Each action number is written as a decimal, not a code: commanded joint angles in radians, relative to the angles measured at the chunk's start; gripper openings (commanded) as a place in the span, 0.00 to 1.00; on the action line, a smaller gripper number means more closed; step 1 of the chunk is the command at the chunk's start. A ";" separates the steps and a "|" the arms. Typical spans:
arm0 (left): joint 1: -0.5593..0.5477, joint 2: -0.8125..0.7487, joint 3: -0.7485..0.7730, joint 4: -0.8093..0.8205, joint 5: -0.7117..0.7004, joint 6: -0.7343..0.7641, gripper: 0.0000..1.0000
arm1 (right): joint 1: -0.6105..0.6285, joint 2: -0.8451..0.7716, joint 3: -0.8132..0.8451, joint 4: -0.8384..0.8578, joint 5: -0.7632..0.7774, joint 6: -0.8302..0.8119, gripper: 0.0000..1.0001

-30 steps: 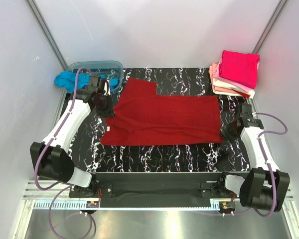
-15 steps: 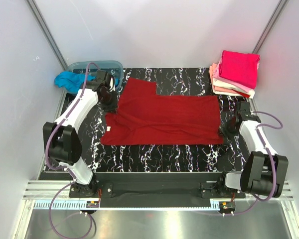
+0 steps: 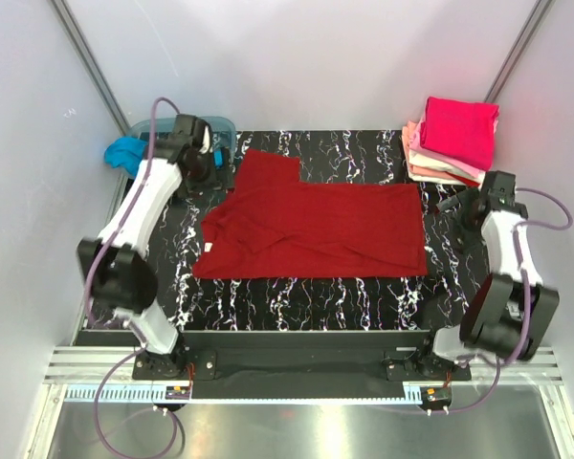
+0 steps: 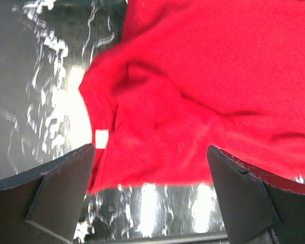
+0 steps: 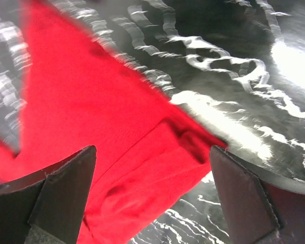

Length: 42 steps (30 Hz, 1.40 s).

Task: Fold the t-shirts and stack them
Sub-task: Fold the tshirt

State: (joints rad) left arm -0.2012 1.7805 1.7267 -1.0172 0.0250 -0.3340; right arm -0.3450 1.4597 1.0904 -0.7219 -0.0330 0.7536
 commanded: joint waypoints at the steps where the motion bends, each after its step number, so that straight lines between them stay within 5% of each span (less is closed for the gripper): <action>1: -0.009 -0.241 -0.163 0.057 -0.022 -0.026 0.99 | 0.012 -0.186 -0.067 0.056 -0.141 -0.071 1.00; 6: -0.017 -0.406 -0.552 0.224 0.055 -0.091 0.99 | 0.147 -0.254 -0.194 0.082 -0.166 -0.100 0.90; 18: -0.099 -0.449 -0.903 0.483 0.102 -0.218 0.98 | 0.210 -0.027 -0.156 0.079 -0.009 -0.169 0.65; 25: -0.181 -0.423 -1.026 0.658 0.030 -0.278 0.96 | 0.210 0.063 -0.074 0.090 0.028 -0.184 0.56; 27: -0.194 -0.408 -1.047 0.687 0.019 -0.286 0.89 | 0.210 0.092 -0.067 0.096 0.028 -0.191 0.55; 42: -0.210 -0.411 -1.066 0.741 0.015 -0.278 0.83 | 0.210 0.126 -0.130 0.150 0.053 -0.189 0.54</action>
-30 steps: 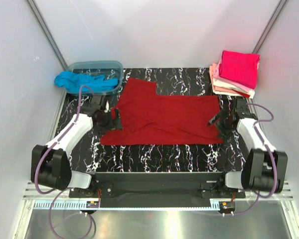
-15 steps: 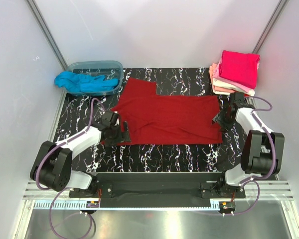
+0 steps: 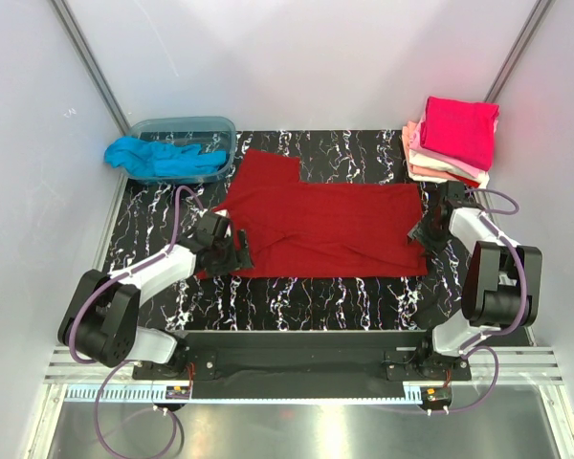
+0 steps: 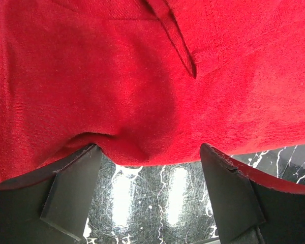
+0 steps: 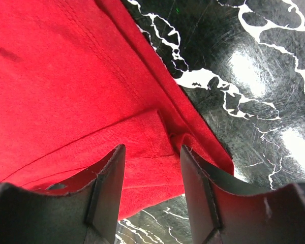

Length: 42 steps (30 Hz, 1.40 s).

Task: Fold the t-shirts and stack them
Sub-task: Fold the tshirt

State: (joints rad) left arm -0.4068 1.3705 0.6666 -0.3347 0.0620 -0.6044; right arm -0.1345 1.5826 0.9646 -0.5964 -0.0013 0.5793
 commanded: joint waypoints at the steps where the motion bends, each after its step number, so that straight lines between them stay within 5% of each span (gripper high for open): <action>1: -0.004 -0.002 -0.005 0.060 -0.022 -0.008 0.82 | -0.001 0.004 -0.007 0.023 0.026 -0.016 0.54; 11: -0.004 -0.001 -0.010 0.066 -0.019 -0.009 0.81 | -0.001 -0.007 -0.027 0.052 -0.026 -0.013 0.48; 18: -0.004 0.001 -0.009 0.069 -0.018 -0.006 0.80 | -0.001 -0.007 -0.036 0.063 -0.052 -0.015 0.25; 23: -0.004 0.002 -0.010 0.069 -0.018 -0.006 0.80 | -0.001 -0.009 -0.046 0.073 -0.066 -0.022 0.00; 38: -0.004 0.007 -0.007 0.069 -0.016 -0.005 0.80 | -0.042 0.165 0.224 -0.006 -0.057 -0.067 0.00; 42: -0.004 0.007 -0.007 0.069 -0.016 -0.005 0.79 | -0.048 0.226 0.241 0.003 -0.065 -0.062 0.30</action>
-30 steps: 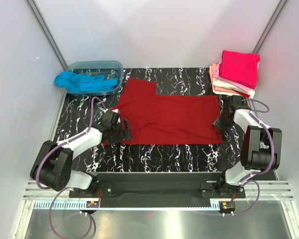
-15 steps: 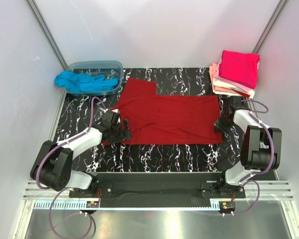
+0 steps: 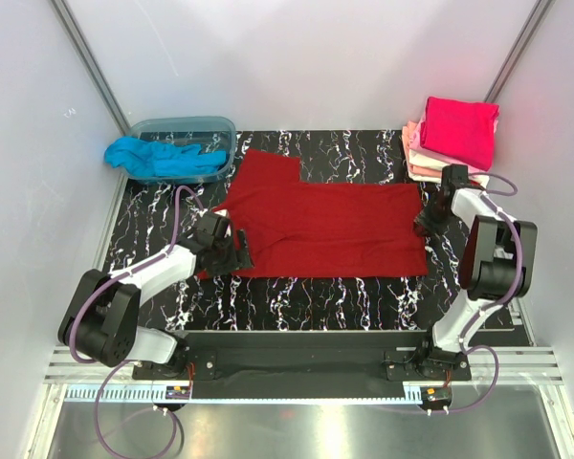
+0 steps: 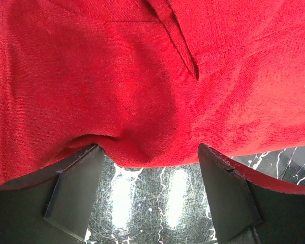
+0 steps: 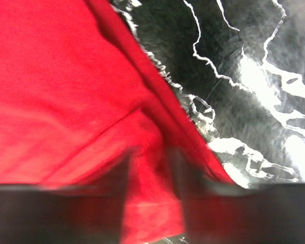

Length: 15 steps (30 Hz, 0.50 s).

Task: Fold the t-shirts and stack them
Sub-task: Fold the tshirt

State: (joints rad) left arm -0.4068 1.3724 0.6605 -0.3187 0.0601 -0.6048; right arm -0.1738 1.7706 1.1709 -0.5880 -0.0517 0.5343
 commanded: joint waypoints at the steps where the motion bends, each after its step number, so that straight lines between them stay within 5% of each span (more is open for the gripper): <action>1: -0.004 0.005 0.001 0.052 -0.016 -0.004 0.79 | -0.010 0.047 0.041 -0.009 -0.011 -0.017 0.55; 8: -0.004 -0.048 0.089 -0.112 -0.059 0.003 0.88 | -0.059 -0.022 0.151 -0.130 0.096 -0.022 0.95; 12: -0.004 -0.156 0.210 -0.253 -0.184 0.025 0.98 | -0.059 -0.163 0.162 -0.193 0.164 -0.030 1.00; 15: 0.000 -0.194 0.258 -0.338 -0.232 0.028 0.99 | -0.058 -0.296 0.063 -0.179 0.078 0.009 1.00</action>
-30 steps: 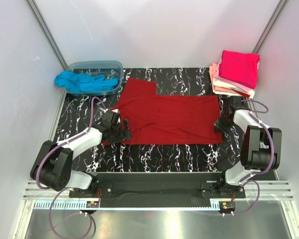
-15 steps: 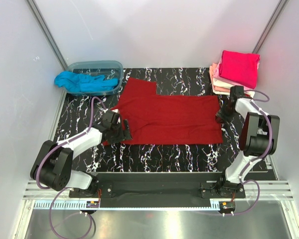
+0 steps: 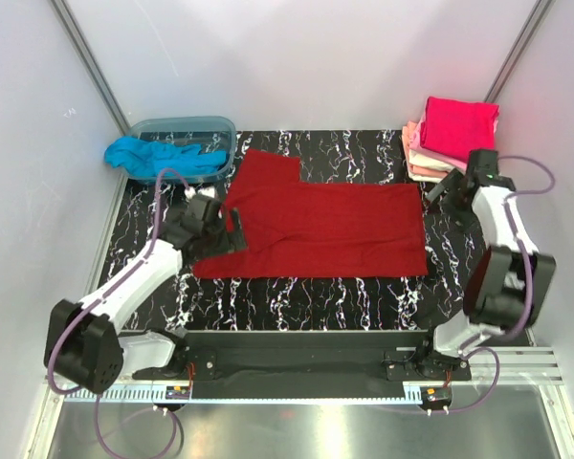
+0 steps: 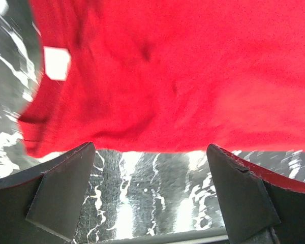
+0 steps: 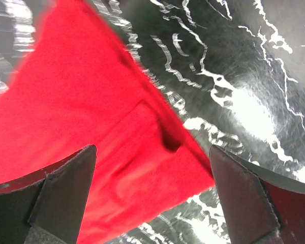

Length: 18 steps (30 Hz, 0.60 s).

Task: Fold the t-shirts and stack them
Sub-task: Fold the tshirt

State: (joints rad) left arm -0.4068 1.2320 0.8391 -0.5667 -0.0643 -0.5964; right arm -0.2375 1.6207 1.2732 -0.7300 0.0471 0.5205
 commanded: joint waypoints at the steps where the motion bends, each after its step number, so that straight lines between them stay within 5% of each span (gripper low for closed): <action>1: 0.009 -0.061 0.080 -0.116 -0.112 0.009 0.99 | 0.006 -0.206 -0.075 -0.026 -0.042 0.029 1.00; 10: 0.105 -0.166 -0.115 -0.095 -0.043 -0.100 0.99 | 0.004 -0.332 -0.520 0.084 -0.253 0.095 0.99; 18: 0.195 -0.135 -0.218 -0.009 -0.011 -0.106 0.99 | -0.023 -0.275 -0.569 0.147 -0.257 0.127 0.88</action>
State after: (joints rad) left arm -0.2298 1.0885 0.6247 -0.6556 -0.0925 -0.6903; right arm -0.2512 1.3201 0.6914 -0.6514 -0.1871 0.6247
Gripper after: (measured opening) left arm 0.987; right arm 0.889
